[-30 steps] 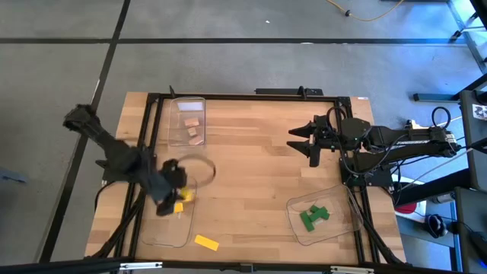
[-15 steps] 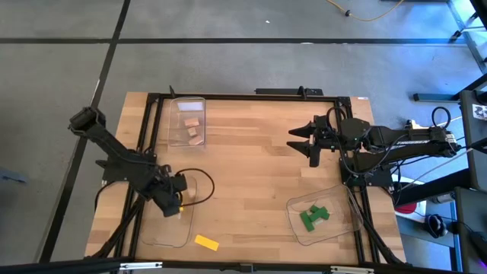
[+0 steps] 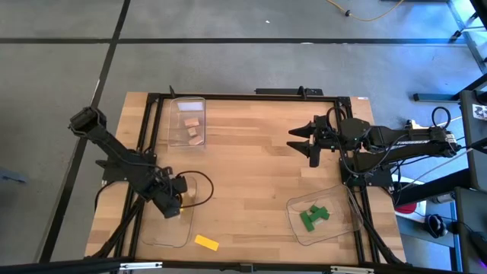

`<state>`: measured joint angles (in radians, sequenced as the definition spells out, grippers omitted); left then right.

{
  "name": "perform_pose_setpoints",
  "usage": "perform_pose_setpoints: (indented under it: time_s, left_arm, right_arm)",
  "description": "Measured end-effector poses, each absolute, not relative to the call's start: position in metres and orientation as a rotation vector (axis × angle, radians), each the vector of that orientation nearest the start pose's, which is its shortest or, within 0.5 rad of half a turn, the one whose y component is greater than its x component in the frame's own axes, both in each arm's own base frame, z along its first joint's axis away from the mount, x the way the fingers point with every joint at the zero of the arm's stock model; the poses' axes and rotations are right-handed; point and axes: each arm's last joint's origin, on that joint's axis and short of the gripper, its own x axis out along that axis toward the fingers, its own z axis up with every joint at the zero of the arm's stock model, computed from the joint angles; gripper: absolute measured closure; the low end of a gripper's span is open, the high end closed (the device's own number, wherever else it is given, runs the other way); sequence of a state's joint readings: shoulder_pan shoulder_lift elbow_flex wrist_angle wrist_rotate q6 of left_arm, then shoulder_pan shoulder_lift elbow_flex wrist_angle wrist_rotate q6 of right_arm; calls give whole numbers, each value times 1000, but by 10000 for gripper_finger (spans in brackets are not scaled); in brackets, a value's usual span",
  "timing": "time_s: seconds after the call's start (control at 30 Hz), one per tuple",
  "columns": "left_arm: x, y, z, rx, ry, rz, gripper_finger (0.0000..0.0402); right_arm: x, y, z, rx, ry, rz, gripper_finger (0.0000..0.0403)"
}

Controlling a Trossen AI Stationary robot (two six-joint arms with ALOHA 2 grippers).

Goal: Sort & place blocks by color
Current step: Put the right yellow block into the bottom left transparent bin

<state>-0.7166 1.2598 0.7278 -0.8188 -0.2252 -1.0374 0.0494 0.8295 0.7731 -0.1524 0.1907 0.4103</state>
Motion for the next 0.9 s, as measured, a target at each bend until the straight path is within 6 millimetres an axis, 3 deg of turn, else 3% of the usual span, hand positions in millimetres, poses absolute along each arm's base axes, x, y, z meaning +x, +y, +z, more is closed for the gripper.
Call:
perform_pose_setpoints:
  time_s: [0.33, 0.73, 0.9]
  left_arm:
    - [156, -128, 188, -282, 1252, 233, 248]
    - [156, -127, 188, -330, 1242, 274, 240]
    - [153, -125, 196, -374, 1240, 241, 224]
  right_arm:
    - [184, 4, 324, 383, 176, -181, 151]
    - [184, 4, 324, 383, 175, -181, 151]
    - [184, 4, 324, 383, 175, -181, 151]
